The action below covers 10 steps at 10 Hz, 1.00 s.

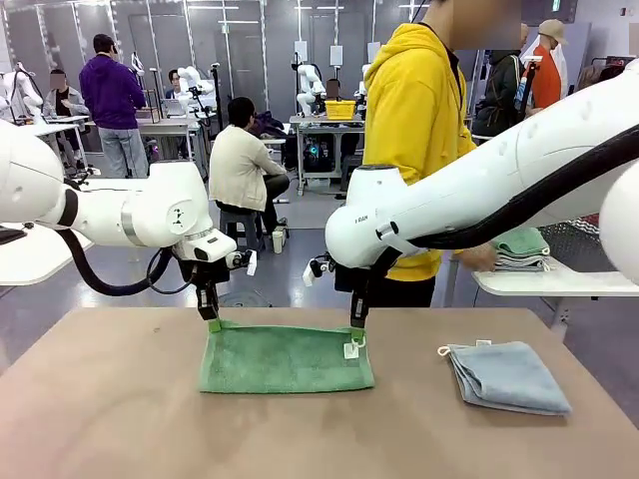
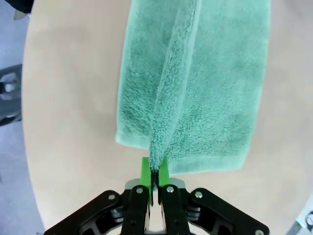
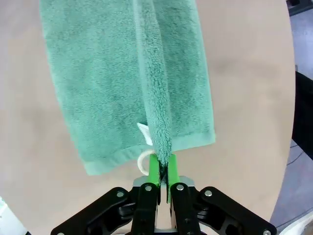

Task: Fold the towels and place them in the basket.
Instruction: When a person lays out a Towel with hook on the table, fold it in half twice.

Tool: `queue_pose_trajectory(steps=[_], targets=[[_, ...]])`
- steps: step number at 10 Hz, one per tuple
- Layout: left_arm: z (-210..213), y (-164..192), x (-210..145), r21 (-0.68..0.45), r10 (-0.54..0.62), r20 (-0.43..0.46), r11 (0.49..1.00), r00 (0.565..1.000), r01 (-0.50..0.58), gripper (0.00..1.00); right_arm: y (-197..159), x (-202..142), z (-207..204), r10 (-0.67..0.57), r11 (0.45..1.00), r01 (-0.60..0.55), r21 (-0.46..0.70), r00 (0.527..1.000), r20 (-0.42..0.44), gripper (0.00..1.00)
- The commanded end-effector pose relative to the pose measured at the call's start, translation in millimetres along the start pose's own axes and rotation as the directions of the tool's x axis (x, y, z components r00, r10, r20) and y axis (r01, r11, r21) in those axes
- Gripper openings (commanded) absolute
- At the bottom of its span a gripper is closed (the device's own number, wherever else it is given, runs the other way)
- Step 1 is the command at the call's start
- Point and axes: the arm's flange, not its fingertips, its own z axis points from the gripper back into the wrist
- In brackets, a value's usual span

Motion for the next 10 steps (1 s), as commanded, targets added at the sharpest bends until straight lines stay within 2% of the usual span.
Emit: queue_pose_trajectory(steps=[1, 5, 6, 7, 8, 9, 10], targets=[[-6.8, 17.6, 5.0, -0.004, -0.047, -0.006, 0.999, 0.999, 0.047, 0.07, -11.3, 5.3, -7.3, -0.028, 1.0, 0.027, -0.015, 0.999, -0.016, 0.08], [-18.7, 19.3, 3.0, 0.016, -0.046, -0.013, 0.999, 0.999, 0.046, 0.07, -10.5, 1.7, -12.6, -0.01, 1.0, 0.011, -0.023, 0.999, 0.031, 0.08], [-17.1, 16.6, 2.9, 0.034, -0.047, 0.007, 0.998, 0.999, 0.047, 0.39, -8.8, 1.4, -11.5, -0.008, 0.999, 0.01, -0.043, 0.999, 0.045, 0.33], [-15.3, 13.7, 1.7, 0.043, -0.044, 0.004, 0.998, 0.999, 0.043, 0.46, -6.9, 1.1, -10.2, -0.013, 0.998, 0.016, -0.06, 0.999, 0.045, 0.48], [-12.9, 11.2, 0.2, 0.057, -0.044, 0.011, 0.997, 0.999, 0.043, 0.78, -5.0, 1.1, -8.1, -0.01, 0.997, 0.014, -0.075, 0.999, 0.05, 0.73], [-6.4, 7.2, -1.1, 0.092, -0.044, 0.027, 0.995, 0.999, 0.041, 0.84, -3.0, 0.2, -3.9, -0.007, 0.996, 0.011, -0.094, 0.999, 0.047, 0.87], [0.4, 0.1, 0.1, 0.112, -0.059, 0.034, 0.992, 0.998, 0.055, 1.0, -1.2, -1.5, 1.8, -0.007, 0.994, 0.013, -0.108, 0.998, 0.056, 1.0]])
